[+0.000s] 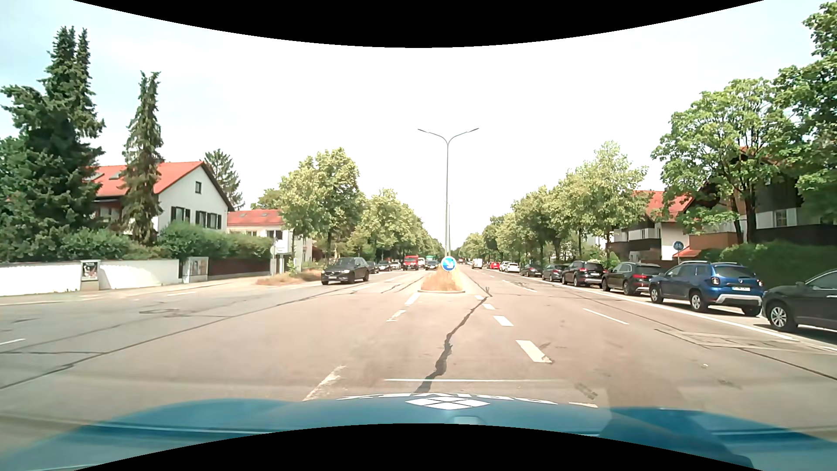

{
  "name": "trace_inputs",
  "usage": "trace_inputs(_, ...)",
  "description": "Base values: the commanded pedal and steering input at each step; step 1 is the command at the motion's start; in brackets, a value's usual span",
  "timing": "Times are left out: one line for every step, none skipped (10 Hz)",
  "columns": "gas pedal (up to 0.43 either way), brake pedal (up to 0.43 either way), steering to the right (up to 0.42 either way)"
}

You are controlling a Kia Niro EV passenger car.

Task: Follow the waypoints while adhering to traffic rules and regulations

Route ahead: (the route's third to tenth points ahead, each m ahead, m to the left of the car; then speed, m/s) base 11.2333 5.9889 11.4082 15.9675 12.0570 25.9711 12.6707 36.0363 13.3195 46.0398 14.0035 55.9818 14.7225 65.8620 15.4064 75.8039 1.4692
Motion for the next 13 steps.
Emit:
trace_inputs(0.000,0.140,-0.004)
trace_inputs(0.000,0.116,-0.003)
trace_inputs(0.000,0.128,-0.003)
trace_inputs(0.000,0.134,0.009)
trace_inputs(0.000,0.152,0.021)
trace_inputs(0.000,0.165,0.038)
trace_inputs(0.000,0.165,0.047)
trace_inputs(0.000,0.165,0.046)
trace_inputs(0.000,0.165,0.040)
trace_inputs(0.000,0.171,0.026)
trace_inputs(0.000,0.165,0.017)
trace_inputs(0.000,0.165,0.008)
trace_inputs(0.000,0.159,0.004)
